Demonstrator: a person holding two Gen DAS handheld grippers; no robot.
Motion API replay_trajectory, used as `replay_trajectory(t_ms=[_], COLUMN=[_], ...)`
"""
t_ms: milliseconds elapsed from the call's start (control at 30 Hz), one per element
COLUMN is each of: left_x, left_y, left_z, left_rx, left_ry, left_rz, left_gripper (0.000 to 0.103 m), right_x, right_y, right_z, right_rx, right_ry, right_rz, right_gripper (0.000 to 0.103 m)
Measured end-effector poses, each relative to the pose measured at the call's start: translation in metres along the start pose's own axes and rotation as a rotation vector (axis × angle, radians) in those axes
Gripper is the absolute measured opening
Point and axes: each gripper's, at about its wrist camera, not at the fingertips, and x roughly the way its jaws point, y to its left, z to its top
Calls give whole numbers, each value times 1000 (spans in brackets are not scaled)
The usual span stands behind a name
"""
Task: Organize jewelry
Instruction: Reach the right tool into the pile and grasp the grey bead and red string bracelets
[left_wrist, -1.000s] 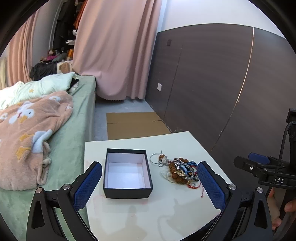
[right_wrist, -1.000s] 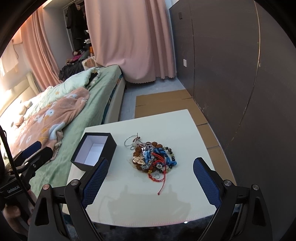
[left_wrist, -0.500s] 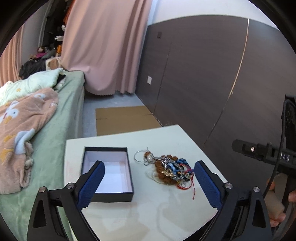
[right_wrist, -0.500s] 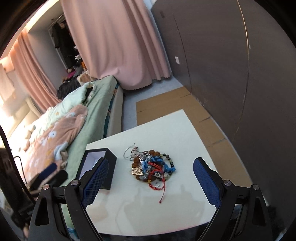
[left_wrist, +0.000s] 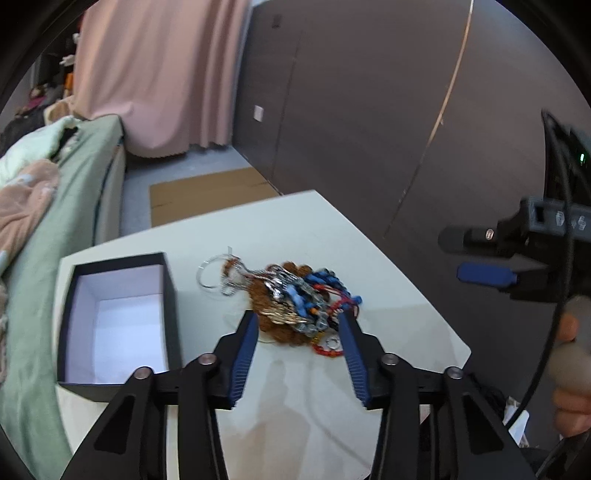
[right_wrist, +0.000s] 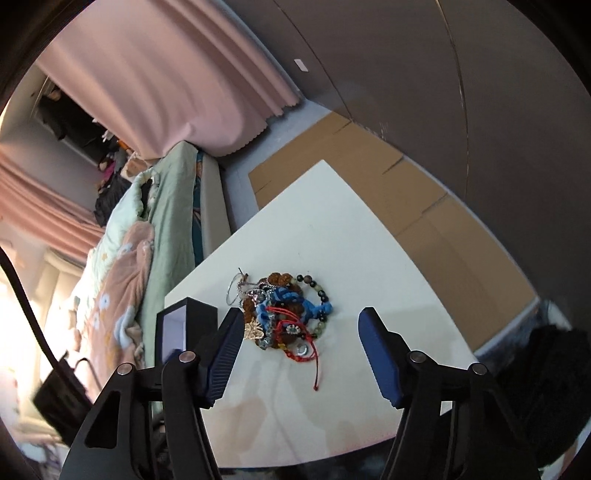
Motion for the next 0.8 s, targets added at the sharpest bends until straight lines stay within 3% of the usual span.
replay_trajectory(t_ms=[100,400,667,800], left_x=[17,51,68,70], left_y=[-6,-18,-17,-19], left_z=[-3,-8,-8,-8], left_rx=[8,52,47,62], left_ry=[39,87,86,76], left_rz=[-21,13,31,41], left_gripper=[36,35,34,29], right_x=[-3,-7,-7,-3], right_y=[-5,-19,-29,-27], right_z=[4,11,16,15], right_rx=[-1,21,35,21], right_ry=[-11,-1,12,28], right_rz=[-11,3,-2,-12], right_gripper=[66,66,66,66])
